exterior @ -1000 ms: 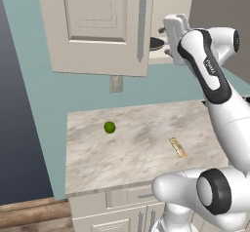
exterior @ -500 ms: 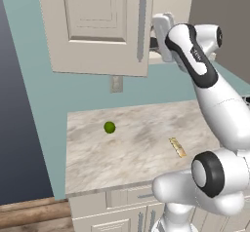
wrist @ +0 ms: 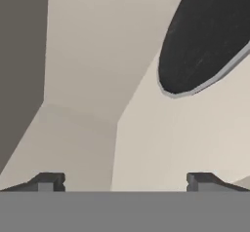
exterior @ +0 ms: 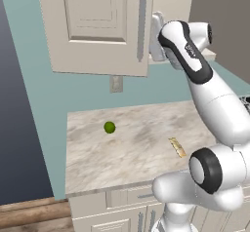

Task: Pick the pan from the cabinet and place it on the stove. Then turn on the stove burner for the pan.

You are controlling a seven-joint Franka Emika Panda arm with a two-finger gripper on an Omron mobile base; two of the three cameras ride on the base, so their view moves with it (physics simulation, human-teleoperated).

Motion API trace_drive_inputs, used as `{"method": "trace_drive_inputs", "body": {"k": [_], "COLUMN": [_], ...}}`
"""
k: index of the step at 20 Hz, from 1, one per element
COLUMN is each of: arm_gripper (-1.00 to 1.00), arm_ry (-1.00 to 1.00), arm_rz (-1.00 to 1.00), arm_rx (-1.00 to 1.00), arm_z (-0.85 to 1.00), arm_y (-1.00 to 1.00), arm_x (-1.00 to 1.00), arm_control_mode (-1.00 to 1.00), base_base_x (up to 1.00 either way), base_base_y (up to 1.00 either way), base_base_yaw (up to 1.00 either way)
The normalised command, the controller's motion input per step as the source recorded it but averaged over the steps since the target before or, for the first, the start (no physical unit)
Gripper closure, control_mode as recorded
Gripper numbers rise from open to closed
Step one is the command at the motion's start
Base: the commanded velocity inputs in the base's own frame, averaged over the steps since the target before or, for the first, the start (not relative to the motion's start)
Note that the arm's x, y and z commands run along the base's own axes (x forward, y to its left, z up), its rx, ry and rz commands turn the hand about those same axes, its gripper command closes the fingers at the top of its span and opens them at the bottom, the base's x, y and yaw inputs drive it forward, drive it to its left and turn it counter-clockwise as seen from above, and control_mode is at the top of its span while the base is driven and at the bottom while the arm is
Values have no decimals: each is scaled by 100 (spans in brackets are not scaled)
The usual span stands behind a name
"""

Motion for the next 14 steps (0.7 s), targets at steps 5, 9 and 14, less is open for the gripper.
{"method": "trace_drive_inputs", "body": {"k": [5,9,14], "arm_gripper": [-100,-100,-100], "arm_ry": [0,-1,-3], "arm_rz": [12,14,15], "arm_rx": [0,0,0], "arm_z": [0,0,0], "arm_y": [50,51,54], "arm_x": [-47,-65,-80], "arm_control_mode": [-100,-100,-100], "base_base_x": [0,0,0], "base_base_y": [0,0,0], "base_base_yaw": [0,0,0]}}
